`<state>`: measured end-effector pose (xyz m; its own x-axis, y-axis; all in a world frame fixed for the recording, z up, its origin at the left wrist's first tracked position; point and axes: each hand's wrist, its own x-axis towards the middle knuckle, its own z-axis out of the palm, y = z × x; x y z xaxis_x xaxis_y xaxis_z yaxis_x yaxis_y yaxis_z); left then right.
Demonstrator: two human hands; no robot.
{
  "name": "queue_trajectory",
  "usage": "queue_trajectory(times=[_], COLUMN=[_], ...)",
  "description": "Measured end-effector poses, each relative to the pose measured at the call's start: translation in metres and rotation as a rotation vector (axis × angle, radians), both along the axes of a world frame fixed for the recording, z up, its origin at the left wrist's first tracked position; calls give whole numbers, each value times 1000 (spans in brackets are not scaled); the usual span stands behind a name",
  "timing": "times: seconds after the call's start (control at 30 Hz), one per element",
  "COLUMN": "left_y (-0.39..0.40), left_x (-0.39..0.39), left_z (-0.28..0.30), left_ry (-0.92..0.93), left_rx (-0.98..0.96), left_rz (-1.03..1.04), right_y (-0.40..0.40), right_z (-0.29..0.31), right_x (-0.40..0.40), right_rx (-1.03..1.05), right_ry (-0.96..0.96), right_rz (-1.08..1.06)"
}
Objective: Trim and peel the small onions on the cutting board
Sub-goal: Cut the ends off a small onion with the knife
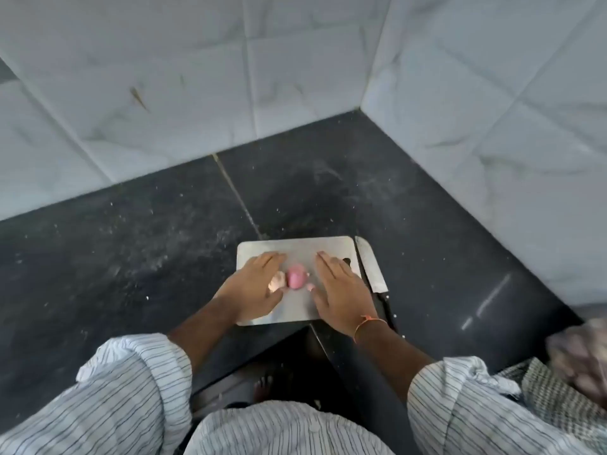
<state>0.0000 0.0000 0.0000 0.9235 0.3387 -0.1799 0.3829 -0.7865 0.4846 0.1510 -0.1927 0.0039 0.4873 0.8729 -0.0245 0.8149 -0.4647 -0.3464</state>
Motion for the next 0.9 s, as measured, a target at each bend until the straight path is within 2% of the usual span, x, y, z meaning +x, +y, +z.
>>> queue_trajectory(times=[0.17, 0.3, 0.57, 0.9], left_y=[4, 11, 16, 16], left_x=[-21, -18, -5, 6], left_z=[-36, -48, -55, -53], left_ry=[47, -5, -52, -65], left_rx=[-150, -169, -246, -298], left_rz=[85, 122, 184, 304], right_y=[11, 37, 62, 88], right_z=[-21, -28, -40, -32], right_x=[-10, -2, 11, 97], right_rx=[-40, -52, -60, -108], right_ry=[152, 225, 208, 162], right_rz=[15, 27, 30, -128])
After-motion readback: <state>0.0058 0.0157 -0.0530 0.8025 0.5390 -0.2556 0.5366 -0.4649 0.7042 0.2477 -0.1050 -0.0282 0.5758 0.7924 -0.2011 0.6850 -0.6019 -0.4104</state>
